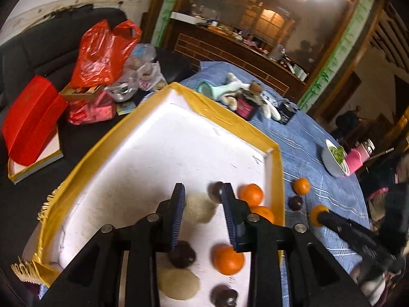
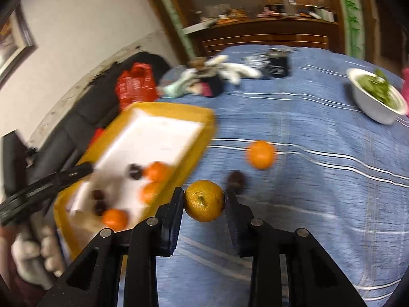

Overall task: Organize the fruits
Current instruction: 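Place the pale cake in the tray with the left gripper while the right places the orange, then move the right tool toward the last orange and the left toward the last plum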

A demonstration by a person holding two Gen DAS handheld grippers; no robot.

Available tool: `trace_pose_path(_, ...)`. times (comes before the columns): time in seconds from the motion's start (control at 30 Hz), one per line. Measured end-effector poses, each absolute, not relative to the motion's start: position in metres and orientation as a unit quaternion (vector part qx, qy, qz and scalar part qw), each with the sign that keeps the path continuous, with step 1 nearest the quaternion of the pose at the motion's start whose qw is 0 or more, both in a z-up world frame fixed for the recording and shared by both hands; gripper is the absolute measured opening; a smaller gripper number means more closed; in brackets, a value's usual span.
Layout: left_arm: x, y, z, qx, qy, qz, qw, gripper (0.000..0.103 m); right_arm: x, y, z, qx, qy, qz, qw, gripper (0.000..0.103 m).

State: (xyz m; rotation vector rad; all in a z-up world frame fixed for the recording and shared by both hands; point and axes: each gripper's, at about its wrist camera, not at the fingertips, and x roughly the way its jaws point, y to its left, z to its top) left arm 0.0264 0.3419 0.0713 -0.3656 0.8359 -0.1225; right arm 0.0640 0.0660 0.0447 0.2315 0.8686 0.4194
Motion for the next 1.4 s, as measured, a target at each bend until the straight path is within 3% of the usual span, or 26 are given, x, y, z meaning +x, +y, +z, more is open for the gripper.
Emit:
trace_pose_path(0.1, 0.019, 0.354, 0.072, -0.195, 0.397, -0.056, 0.895, 0.051, 0.061, 0.098, 0.052, 0.113, 0.422, 0.242, 0.867, 0.036)
trace_pose_path(0.37, -0.016, 0.383, 0.079, -0.235, 0.366, -0.052, 0.899, 0.068, 0.07, 0.163, 0.043, 0.105, 0.444, 0.274, 0.846, 0.039)
trace_pose_path(0.47, -0.026, 0.39, 0.082, -0.24, 0.359, -0.044, 0.901, 0.076, 0.069, 0.17, 0.044, 0.11, 0.441, 0.273, 0.848, 0.049)
trace_pose_path(0.67, -0.042, 0.386, 0.087, -0.232, 0.353, -0.013, 0.906, 0.086, 0.051, 0.151, 0.06, 0.123, 0.415, 0.25, 0.866, 0.05)
trace_pose_path(1.13, -0.101, 0.262, 0.122, -0.023, 0.301, 0.005, 0.953, 0.087, -0.044, 0.065, 0.063, 0.144, 0.371, 0.151, 0.905, 0.054)
trace_pose_path(1.4, -0.126, 0.209, 0.137, 0.039, 0.287, -0.013, 0.957, 0.087, -0.076, 0.03, 0.072, 0.16, 0.341, 0.128, 0.917, 0.057)
